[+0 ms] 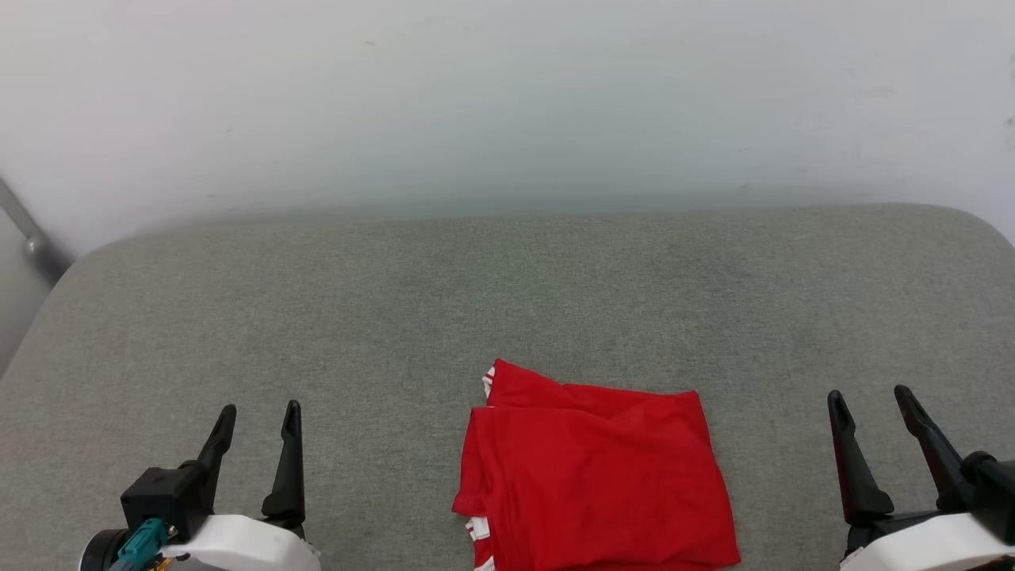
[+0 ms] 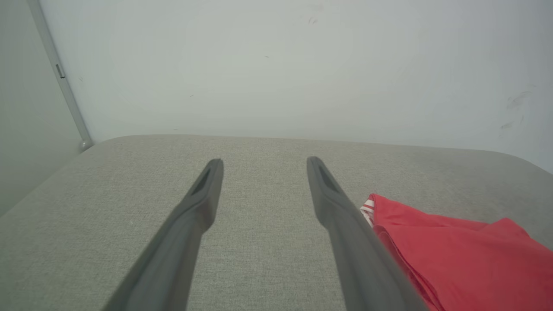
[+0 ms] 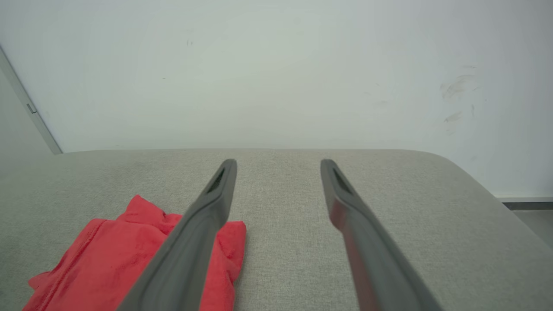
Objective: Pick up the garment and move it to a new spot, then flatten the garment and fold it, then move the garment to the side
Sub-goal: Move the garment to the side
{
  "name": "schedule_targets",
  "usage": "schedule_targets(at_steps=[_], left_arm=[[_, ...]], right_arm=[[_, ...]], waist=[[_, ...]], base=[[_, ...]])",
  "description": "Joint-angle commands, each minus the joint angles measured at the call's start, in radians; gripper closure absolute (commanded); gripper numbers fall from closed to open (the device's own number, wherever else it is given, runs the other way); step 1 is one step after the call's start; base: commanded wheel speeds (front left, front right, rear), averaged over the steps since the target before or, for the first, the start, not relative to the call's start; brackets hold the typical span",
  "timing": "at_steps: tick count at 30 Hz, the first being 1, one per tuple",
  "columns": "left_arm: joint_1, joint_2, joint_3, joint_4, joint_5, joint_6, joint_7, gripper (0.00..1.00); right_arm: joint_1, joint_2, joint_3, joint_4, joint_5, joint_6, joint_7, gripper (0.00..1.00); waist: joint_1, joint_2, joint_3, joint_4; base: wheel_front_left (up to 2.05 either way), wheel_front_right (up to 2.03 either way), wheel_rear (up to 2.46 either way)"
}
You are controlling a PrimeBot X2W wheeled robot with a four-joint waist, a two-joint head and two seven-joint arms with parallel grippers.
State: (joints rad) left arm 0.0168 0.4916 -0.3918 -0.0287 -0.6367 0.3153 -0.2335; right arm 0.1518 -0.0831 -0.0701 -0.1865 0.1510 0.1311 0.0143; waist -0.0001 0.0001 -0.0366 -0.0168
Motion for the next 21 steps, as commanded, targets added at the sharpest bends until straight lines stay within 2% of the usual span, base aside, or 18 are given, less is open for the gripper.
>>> schedule_targets(at_steps=[1,6,10,16,21], left_arm=[[0.0,-0.002,0.002,0.003,-0.001,-0.002,-0.007,0.0],[-0.002,-0.004,0.021,-0.004,-0.004,0.001,-0.014,0.0],[-0.001,0.0,0.04,-0.011,0.011,0.001,-0.022,0.0],[-0.017,-0.021,0.07,-0.022,0.03,-0.009,-0.03,0.0],[-0.027,-0.069,0.1,-0.045,0.075,-0.035,-0.033,0.0]], right_arm=[[-0.005,0.007,-0.002,-0.008,0.004,-0.001,0.002,0.0],[-0.014,0.014,-0.014,-0.017,0.037,-0.001,0.029,0.0],[-0.03,0.013,-0.078,-0.012,0.097,-0.001,0.096,0.0],[-0.066,-0.044,-0.212,0.042,0.192,-0.001,0.25,0.0],[-0.116,-0.114,-0.334,0.134,0.297,-0.001,0.384,0.0]], waist=[[0.0001,-0.0001,0.0,-0.002],[0.0001,-0.0001,0.007,-0.004],[0.0001,-0.0001,0.016,-0.001],[0.0001,-0.0001,0.032,0.017],[0.0001,-0.0001,0.055,0.045]], base=[[0.0,0.0,0.0],[0.0,0.0,0.0],[0.0,0.0,0.0],[0.0,0.0,0.0],[0.0,0.0,0.0]])
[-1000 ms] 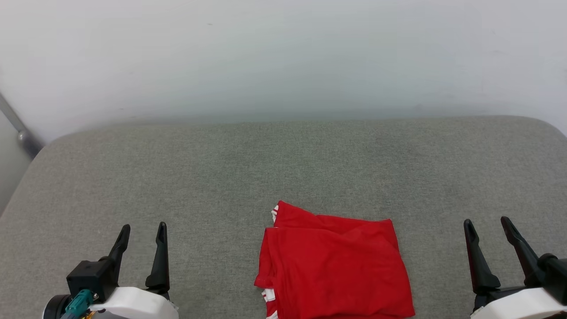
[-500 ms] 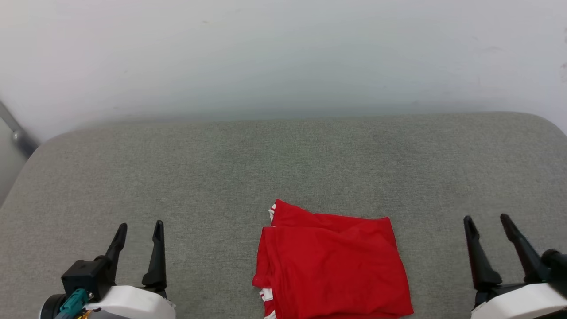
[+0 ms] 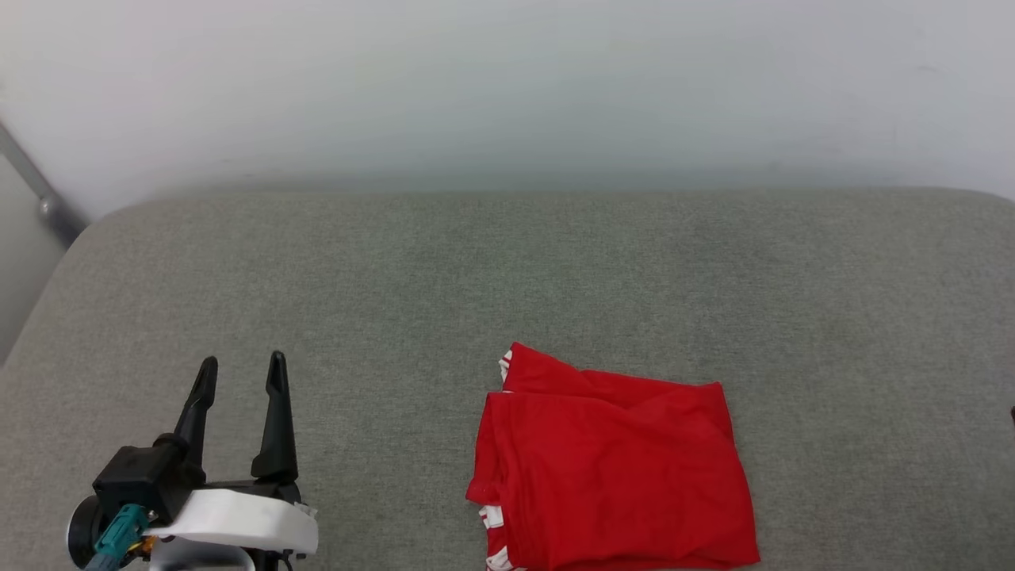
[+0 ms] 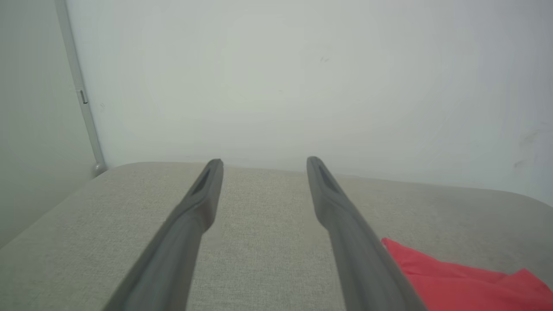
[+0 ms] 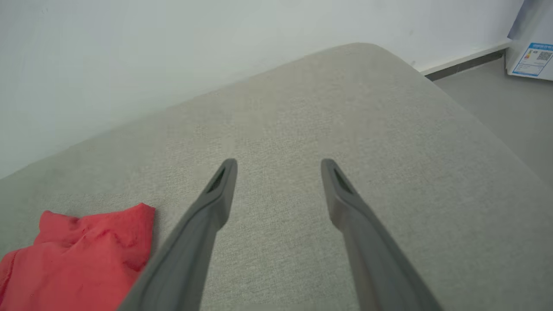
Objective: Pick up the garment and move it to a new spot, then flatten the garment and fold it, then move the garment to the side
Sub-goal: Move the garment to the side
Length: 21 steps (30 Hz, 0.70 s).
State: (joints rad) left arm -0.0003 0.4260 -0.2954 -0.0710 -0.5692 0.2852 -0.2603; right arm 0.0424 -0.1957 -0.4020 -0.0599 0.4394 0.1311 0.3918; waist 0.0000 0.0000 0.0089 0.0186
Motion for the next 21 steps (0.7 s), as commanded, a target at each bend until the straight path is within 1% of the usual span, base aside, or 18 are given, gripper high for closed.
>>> schedule_targets(at_steps=[1,3,6,8,12,16,21], left_arm=[[-0.011,-0.016,0.012,-0.006,0.017,-0.011,-0.006,0.0],[-0.012,-0.038,0.029,-0.009,0.037,-0.028,-0.006,0.0],[-0.02,-0.069,0.051,-0.005,0.062,-0.056,-0.005,0.0],[-0.025,-0.085,0.064,0.0,0.076,-0.075,-0.005,0.0],[-0.033,-0.114,0.093,0.01,0.103,-0.105,-0.006,0.0],[-0.049,-0.138,0.111,0.022,0.125,-0.134,-0.005,0.0],[-0.073,-0.159,0.119,0.044,0.148,-0.167,-0.006,0.0]], right_arm=[[-0.02,-0.006,-0.024,0.028,0.03,-0.001,0.032,0.0],[-0.034,-0.015,-0.056,0.078,0.063,-0.001,0.097,0.0],[-0.053,-0.008,-0.089,0.147,0.126,-0.001,0.22,0.0],[-0.062,0.018,-0.104,0.193,0.175,-0.001,0.329,0.0],[-0.09,0.075,-0.077,0.214,0.312,-0.001,0.509,0.0],[-0.132,0.116,-0.053,0.258,0.403,-0.001,0.605,0.0],[-0.19,0.139,-0.022,0.343,0.487,-0.001,0.633,0.0]], waist=[[0.0,0.0,0.016,0.016],[0.0,0.0,0.026,0.03],[0.0,0.0,0.046,0.052],[0.0,0.0,0.06,0.067],[0.0,0.0,0.089,0.092],[0.0,0.0,0.116,0.107],[0.0,0.0,0.136,0.12]], base=[[0.0,0.0,0.0],[0.0,0.0,0.0],[0.0,0.0,0.0],[0.0,0.0,0.0],[0.0,0.0,0.0],[0.0,0.0,0.0],[0.0,0.0,0.0]])
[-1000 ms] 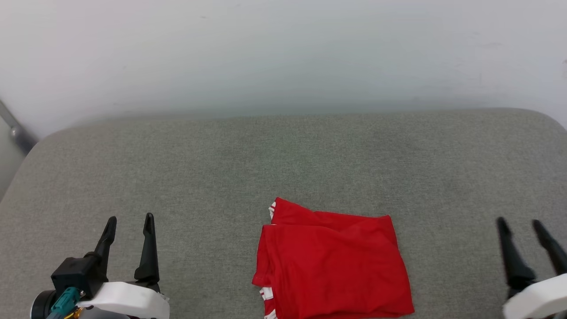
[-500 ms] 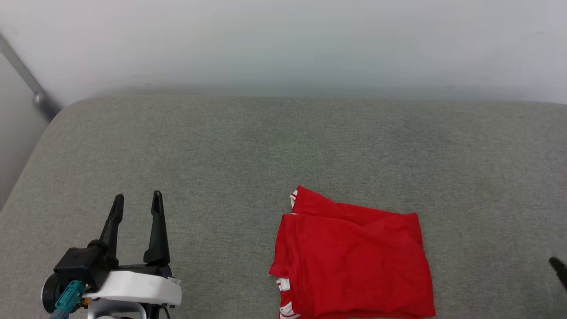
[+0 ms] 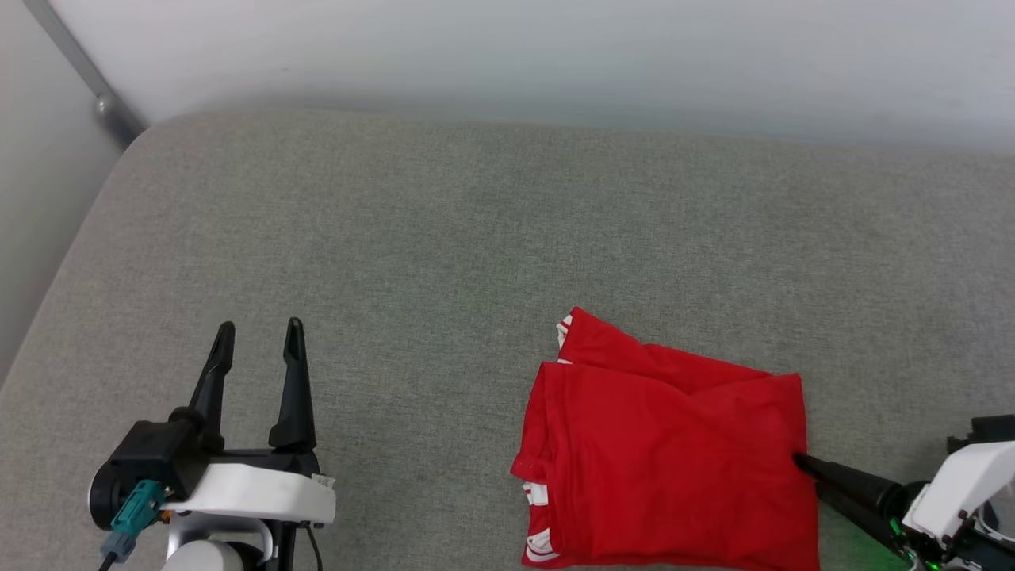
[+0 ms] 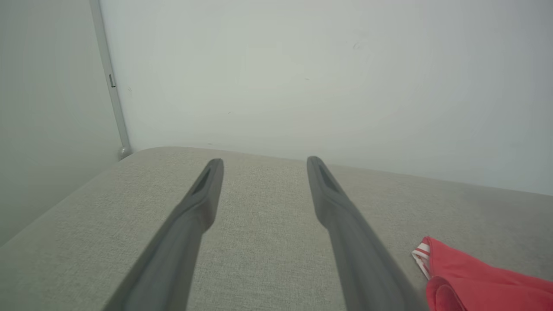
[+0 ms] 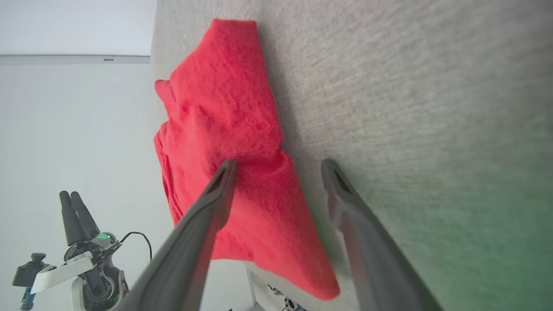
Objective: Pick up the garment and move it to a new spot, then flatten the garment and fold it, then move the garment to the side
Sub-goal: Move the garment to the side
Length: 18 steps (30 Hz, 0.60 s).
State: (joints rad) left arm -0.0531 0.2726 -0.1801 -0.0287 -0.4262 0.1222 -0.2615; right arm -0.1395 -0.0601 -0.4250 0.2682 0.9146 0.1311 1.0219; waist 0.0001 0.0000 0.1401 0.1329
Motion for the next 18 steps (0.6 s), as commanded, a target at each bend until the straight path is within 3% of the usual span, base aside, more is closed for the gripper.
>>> schedule_targets(at_steps=[1,8,9,10,11,12,18], left_arm=[[-0.024,-0.009,0.004,0.006,0.01,-0.01,-0.005,0.0],[-0.054,-0.033,0.011,0.028,0.037,-0.047,-0.004,0.0],[-0.055,-0.036,0.014,0.031,0.04,-0.052,-0.005,0.0],[-0.055,-0.041,0.016,0.035,0.041,-0.055,-0.005,0.0],[-0.053,-0.043,0.015,0.042,0.047,-0.06,-0.004,0.0],[-0.053,-0.047,0.016,0.045,0.05,-0.065,-0.005,0.0],[-0.043,-0.065,0.032,0.064,0.07,-0.088,-0.005,0.0]], right_arm=[[-0.022,0.006,0.006,0.039,0.024,-0.001,0.007,0.0],[-0.083,0.013,0.069,0.155,0.073,-0.001,-0.018,0.0],[-0.086,0.013,0.08,0.163,0.075,-0.001,-0.021,0.51],[-0.086,0.015,0.088,0.17,0.077,-0.001,-0.024,0.67],[-0.088,0.015,0.098,0.171,0.076,-0.001,-0.025,0.94],[-0.087,0.015,0.103,0.172,0.077,-0.001,-0.029,1.0],[-0.086,-0.026,0.157,0.127,0.066,-0.001,-0.054,1.0]], waist=[[-0.0001,0.0,0.009,0.009],[-0.0001,0.0,0.031,0.03],[-0.0001,0.0,0.033,0.032],[-0.0001,0.0,0.033,0.034],[-0.0001,0.0,0.033,0.035],[-0.0001,0.0,0.033,0.036],[-0.0001,0.0,0.012,0.026]], base=[[0.0,0.0,0.0],[0.0,0.0,0.0],[0.0,0.0,0.0],[0.0,0.0,0.0],[0.0,0.0,0.0],[0.0,0.0,0.0],[0.0,0.0,0.0]])
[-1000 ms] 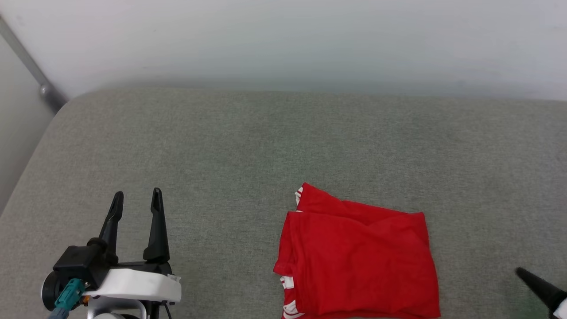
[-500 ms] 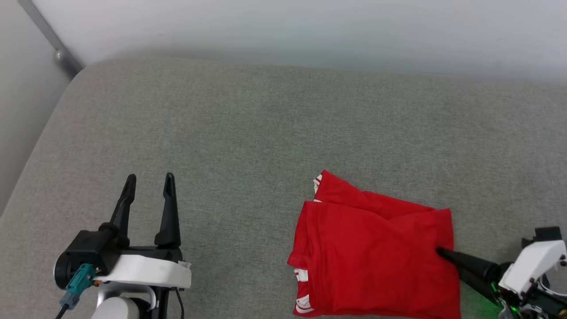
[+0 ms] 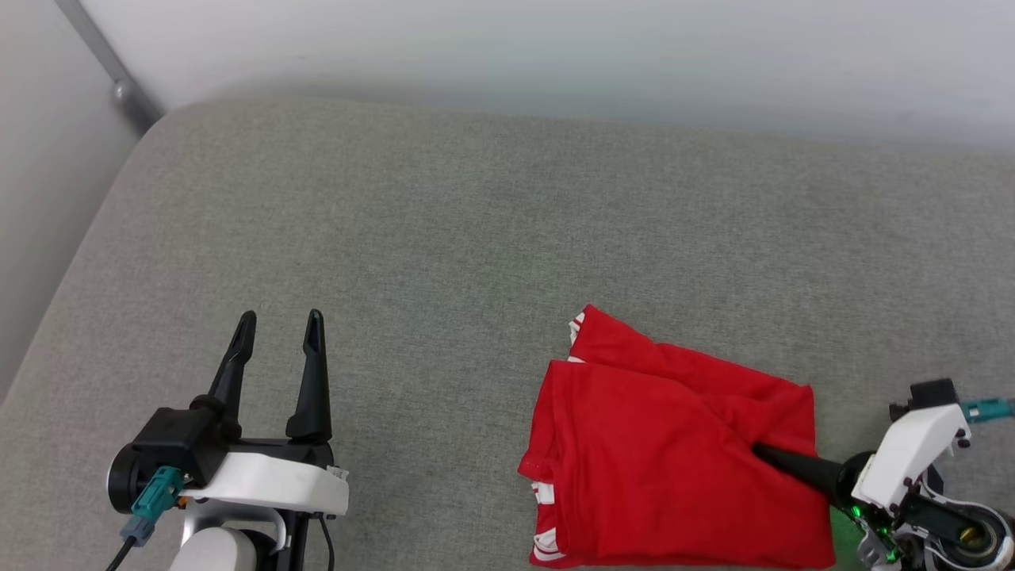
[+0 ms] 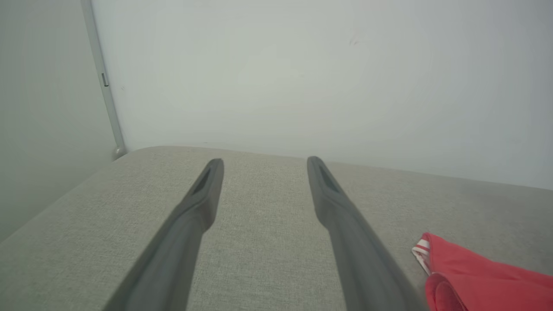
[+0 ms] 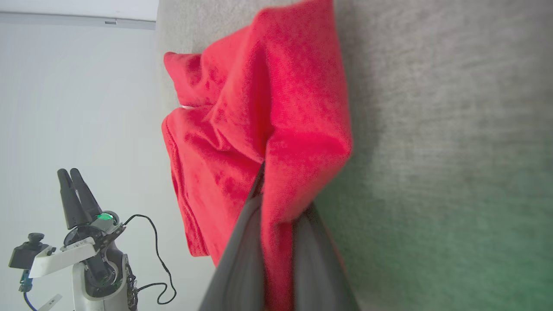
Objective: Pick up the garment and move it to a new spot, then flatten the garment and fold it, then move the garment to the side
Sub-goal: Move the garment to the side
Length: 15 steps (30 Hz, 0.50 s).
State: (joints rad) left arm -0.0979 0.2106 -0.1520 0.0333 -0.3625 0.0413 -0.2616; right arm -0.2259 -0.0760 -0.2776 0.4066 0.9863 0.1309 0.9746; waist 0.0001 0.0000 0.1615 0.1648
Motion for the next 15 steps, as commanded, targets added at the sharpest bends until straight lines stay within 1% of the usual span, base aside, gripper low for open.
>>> schedule_targets(at_steps=[1,4,6,8,11,15], left_arm=[[0.004,-0.004,0.009,0.003,0.01,-0.01,-0.004,0.0],[0.009,-0.005,0.018,0.008,0.019,-0.019,-0.004,0.0],[0.014,-0.001,0.026,0.011,0.026,-0.024,-0.004,0.0],[0.021,0.001,0.033,0.011,0.028,-0.028,-0.004,0.0],[0.032,0.006,0.041,0.015,0.034,-0.031,-0.004,0.0],[0.036,0.004,0.041,0.009,0.038,-0.037,-0.004,0.0]], right_arm=[[-0.001,-0.019,0.026,-0.027,-0.012,-0.001,-0.016,1.0],[0.006,-0.065,0.101,-0.076,-0.064,-0.001,-0.053,1.0],[0.003,-0.106,0.167,-0.102,-0.121,-0.001,-0.084,1.0],[-0.011,-0.158,0.237,-0.117,-0.197,-0.001,-0.117,1.0],[-0.041,-0.216,0.318,-0.111,-0.294,-0.001,-0.16,1.0],[-0.073,-0.265,0.379,-0.092,-0.393,-0.001,-0.194,1.0]], waist=[[-0.0001,0.0,-0.015,-0.011],[-0.0001,0.0,-0.032,-0.031],[-0.0001,0.0,-0.042,-0.055],[-0.0001,0.0,-0.053,-0.086],[-0.0001,0.0,-0.07,-0.142],[-0.0001,0.0,-0.079,-0.23]], base=[[0.0,0.0,0.0],[0.0,0.0,0.0],[0.0,0.0,0.0],[0.0,0.0,0.0],[0.0,0.0,0.0],[0.0,0.0,0.0]])
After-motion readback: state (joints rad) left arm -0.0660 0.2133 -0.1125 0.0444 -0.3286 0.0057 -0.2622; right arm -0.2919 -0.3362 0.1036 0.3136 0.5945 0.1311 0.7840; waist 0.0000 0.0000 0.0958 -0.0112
